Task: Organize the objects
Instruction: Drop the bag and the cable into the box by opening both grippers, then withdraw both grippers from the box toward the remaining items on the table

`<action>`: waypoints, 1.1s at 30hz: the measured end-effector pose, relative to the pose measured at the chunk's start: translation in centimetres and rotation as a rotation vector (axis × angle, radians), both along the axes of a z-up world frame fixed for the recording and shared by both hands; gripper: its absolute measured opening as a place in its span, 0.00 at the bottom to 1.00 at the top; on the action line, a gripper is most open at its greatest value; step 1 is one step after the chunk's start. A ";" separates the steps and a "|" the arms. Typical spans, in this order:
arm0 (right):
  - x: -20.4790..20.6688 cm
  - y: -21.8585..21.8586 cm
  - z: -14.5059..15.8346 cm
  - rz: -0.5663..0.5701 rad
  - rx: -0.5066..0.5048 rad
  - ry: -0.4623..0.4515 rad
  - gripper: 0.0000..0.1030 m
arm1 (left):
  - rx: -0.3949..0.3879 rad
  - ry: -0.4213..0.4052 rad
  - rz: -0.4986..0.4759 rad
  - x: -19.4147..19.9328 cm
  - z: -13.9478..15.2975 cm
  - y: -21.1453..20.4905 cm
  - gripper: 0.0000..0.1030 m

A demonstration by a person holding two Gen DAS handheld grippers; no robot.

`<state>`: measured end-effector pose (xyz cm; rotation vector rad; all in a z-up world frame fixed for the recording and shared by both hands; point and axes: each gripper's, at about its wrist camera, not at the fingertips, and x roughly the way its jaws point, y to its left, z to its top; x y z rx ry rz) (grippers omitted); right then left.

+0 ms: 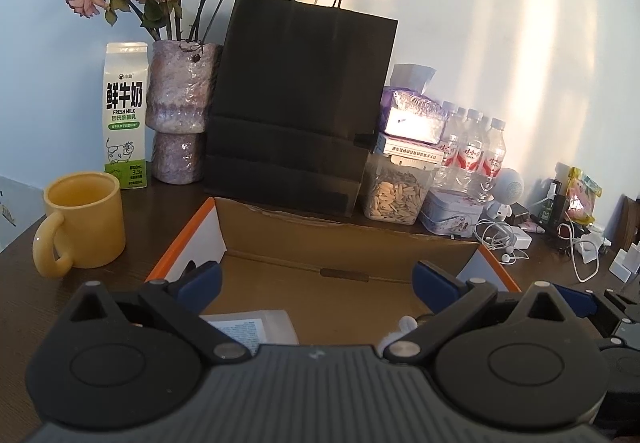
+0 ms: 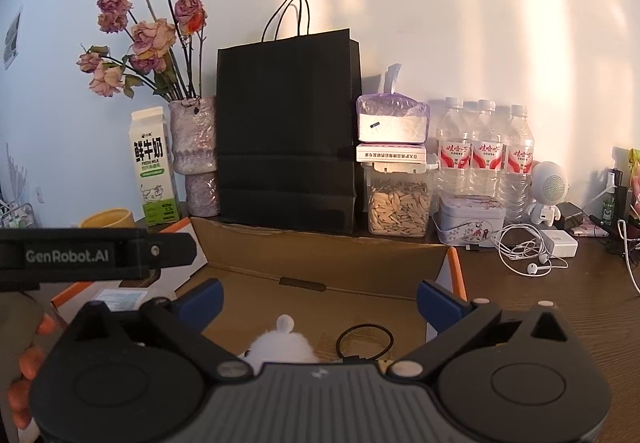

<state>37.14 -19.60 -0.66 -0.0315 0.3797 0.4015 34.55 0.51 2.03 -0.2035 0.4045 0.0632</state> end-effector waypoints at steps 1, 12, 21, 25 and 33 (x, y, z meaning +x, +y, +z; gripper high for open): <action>-0.1 0.0 0.0 -0.001 0.001 0.000 1.00 | -0.001 -0.002 -0.001 -0.1 0.1 0.0 1.00; -2.5 -0.7 1.0 0.026 0.010 -0.022 1.00 | 0.000 -0.049 -0.017 -3.3 1.3 0.0 1.00; -7.1 -1.0 1.2 0.064 -0.036 -0.044 1.00 | 0.029 -0.041 -0.039 -7.7 1.2 0.7 1.00; -9.5 -1.0 1.1 0.082 -0.065 -0.050 1.00 | 0.036 -0.027 -0.032 -9.5 0.9 1.2 1.00; -13.1 -1.1 0.3 0.112 -0.097 -0.032 1.00 | 0.047 0.002 -0.010 -12.6 0.3 2.2 1.00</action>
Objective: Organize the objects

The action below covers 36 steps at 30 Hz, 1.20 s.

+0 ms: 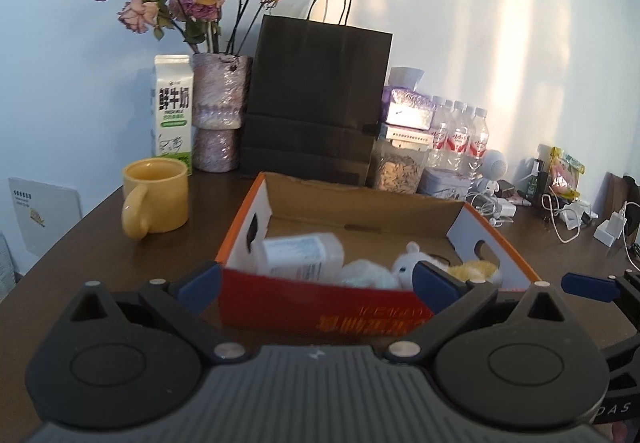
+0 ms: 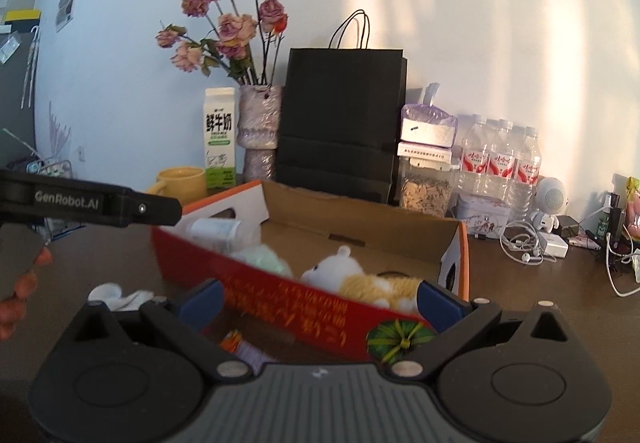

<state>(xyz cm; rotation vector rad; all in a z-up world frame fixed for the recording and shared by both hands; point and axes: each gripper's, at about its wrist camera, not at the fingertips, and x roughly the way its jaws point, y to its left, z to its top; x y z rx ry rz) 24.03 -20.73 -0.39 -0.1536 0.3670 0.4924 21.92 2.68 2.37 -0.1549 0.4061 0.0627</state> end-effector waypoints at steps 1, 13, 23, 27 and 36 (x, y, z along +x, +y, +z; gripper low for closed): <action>-0.5 -0.1 -0.2 0.000 -0.003 0.003 1.00 | -0.001 0.002 0.001 -0.5 -0.1 0.1 1.00; -5.2 -0.9 -2.9 0.021 -0.020 0.073 1.00 | 0.009 0.054 0.003 -5.6 -2.0 1.1 1.00; -7.4 -1.3 -4.1 0.019 -0.030 0.107 1.00 | -0.040 0.084 0.031 -9.3 -3.4 2.2 1.00; -7.7 -0.7 -4.3 0.033 -0.041 0.117 1.00 | -0.039 0.086 0.037 -9.5 -3.4 2.4 1.00; -7.0 0.1 -3.9 0.021 -0.042 0.091 1.00 | -0.049 0.080 0.040 -9.6 -3.5 2.7 1.00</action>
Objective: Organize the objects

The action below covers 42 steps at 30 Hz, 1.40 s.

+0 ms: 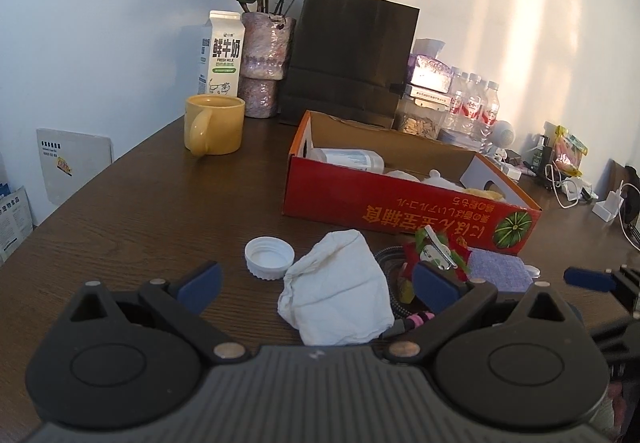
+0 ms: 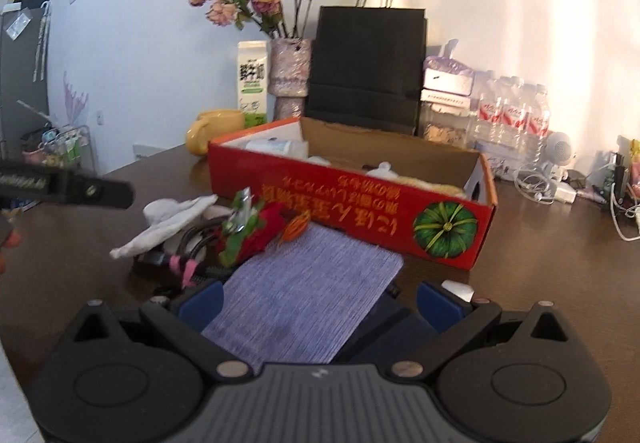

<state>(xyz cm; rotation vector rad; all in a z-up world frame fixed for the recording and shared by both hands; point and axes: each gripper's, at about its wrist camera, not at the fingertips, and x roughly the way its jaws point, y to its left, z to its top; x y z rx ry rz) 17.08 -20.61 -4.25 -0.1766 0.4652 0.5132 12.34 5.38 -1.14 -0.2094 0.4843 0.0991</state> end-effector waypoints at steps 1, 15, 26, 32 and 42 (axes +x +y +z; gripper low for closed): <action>0.3 0.0 0.2 -0.009 0.002 -0.006 1.00 | -0.001 -0.001 0.002 0.0 0.0 0.1 1.00; 5.2 2.2 0.9 -0.062 -0.042 -0.048 0.90 | -0.004 0.007 0.021 0.0 -0.2 1.3 1.00; 7.2 5.2 0.8 0.042 -0.056 -0.002 0.45 | -0.006 0.019 0.034 0.4 -0.5 1.6 1.00; 7.2 6.1 -0.5 0.099 -0.059 0.035 0.18 | 0.011 0.031 0.054 1.3 -0.8 2.1 1.00; 7.5 5.2 -1.2 0.119 -0.002 0.085 0.18 | 0.072 0.077 0.100 3.9 -1.8 3.9 1.00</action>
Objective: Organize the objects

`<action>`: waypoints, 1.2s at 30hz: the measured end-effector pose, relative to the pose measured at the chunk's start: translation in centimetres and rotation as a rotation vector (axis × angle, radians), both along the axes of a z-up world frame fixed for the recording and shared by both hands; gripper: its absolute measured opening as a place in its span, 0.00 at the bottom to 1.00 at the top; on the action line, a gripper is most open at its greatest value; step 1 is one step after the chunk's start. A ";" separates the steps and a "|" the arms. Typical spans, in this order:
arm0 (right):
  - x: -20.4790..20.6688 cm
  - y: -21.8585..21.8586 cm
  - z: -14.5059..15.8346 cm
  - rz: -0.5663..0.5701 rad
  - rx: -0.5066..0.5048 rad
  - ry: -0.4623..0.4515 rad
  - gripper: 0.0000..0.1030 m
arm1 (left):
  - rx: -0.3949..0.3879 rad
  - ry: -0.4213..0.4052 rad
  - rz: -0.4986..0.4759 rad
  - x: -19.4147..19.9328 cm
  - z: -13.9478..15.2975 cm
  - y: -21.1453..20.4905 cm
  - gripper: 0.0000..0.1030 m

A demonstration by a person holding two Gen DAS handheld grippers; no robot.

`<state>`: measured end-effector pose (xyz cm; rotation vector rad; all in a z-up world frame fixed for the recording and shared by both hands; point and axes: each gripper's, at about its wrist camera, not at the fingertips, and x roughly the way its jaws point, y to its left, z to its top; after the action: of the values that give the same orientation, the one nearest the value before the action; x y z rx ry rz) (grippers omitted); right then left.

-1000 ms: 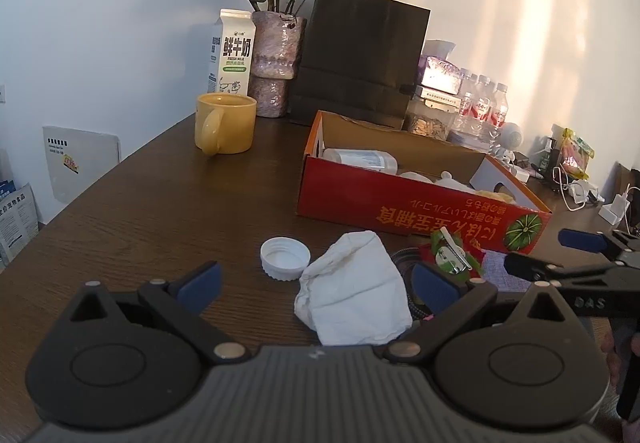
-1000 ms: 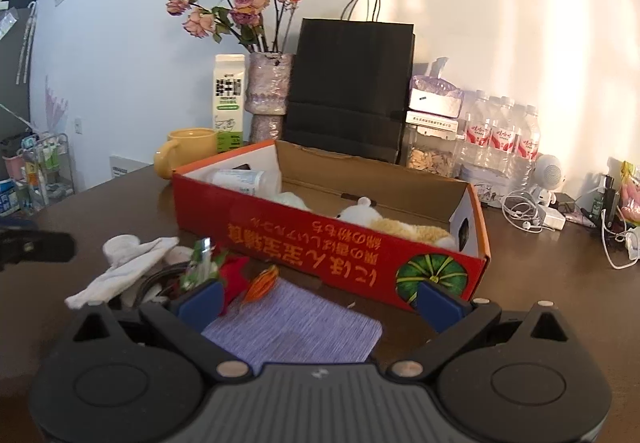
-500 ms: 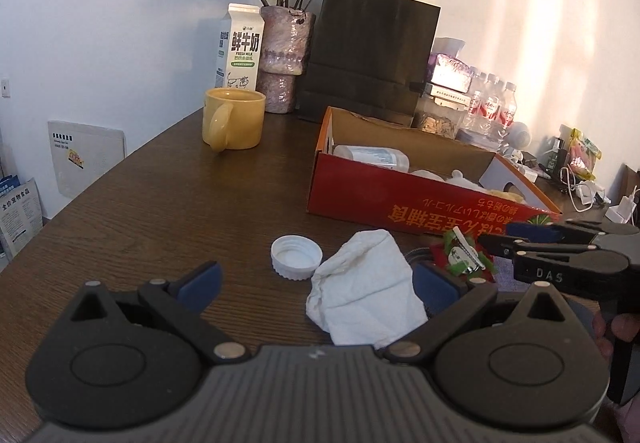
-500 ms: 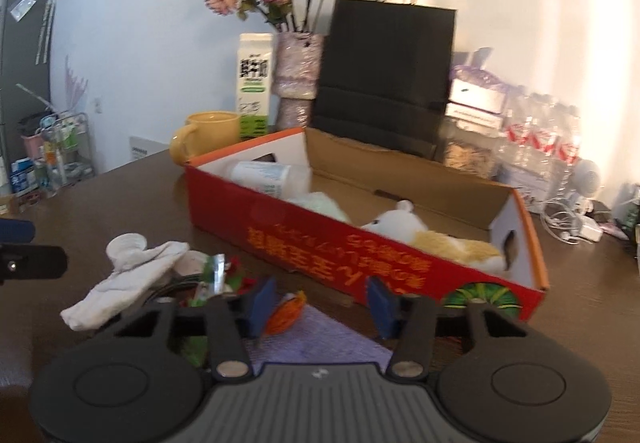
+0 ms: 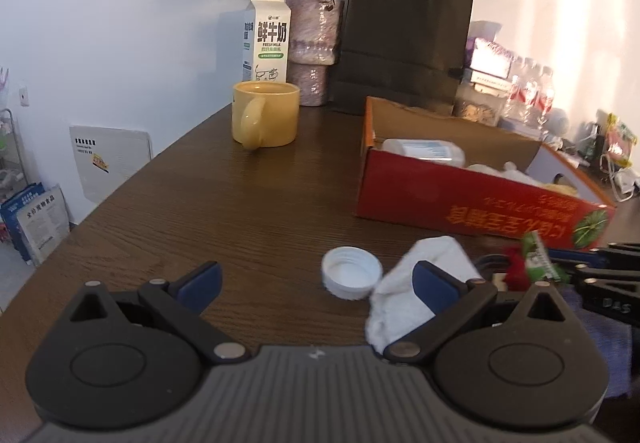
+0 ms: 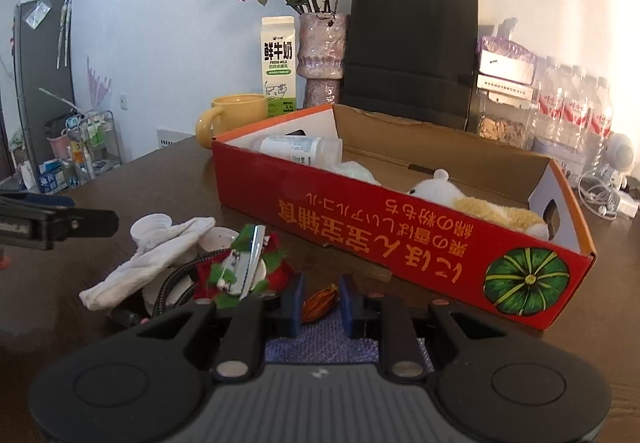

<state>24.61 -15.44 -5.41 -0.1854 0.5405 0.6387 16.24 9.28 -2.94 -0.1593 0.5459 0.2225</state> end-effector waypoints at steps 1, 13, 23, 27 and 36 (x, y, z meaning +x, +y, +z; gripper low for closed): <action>0.1 -0.1 0.0 -0.001 0.007 0.005 0.18 | 0.006 0.011 0.001 0.3 -0.2 0.2 1.00; -0.1 -0.2 -0.2 0.006 0.015 -0.006 0.18 | 0.051 0.096 -0.055 3.6 -1.8 0.8 1.00; -0.2 -0.2 -0.2 0.006 0.013 -0.010 0.18 | 0.018 0.078 -0.085 4.9 -2.1 0.5 0.71; -0.3 -0.1 -0.2 0.007 0.008 -0.016 0.18 | -0.006 0.067 -0.088 4.6 -2.1 0.5 0.40; -1.1 -0.5 0.4 0.007 0.021 -0.059 0.12 | -0.018 0.036 -0.056 3.3 -1.6 0.6 0.40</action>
<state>23.52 -15.90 -5.05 -0.1862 0.4761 0.6438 19.55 9.92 -4.54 -0.1571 0.5875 0.1663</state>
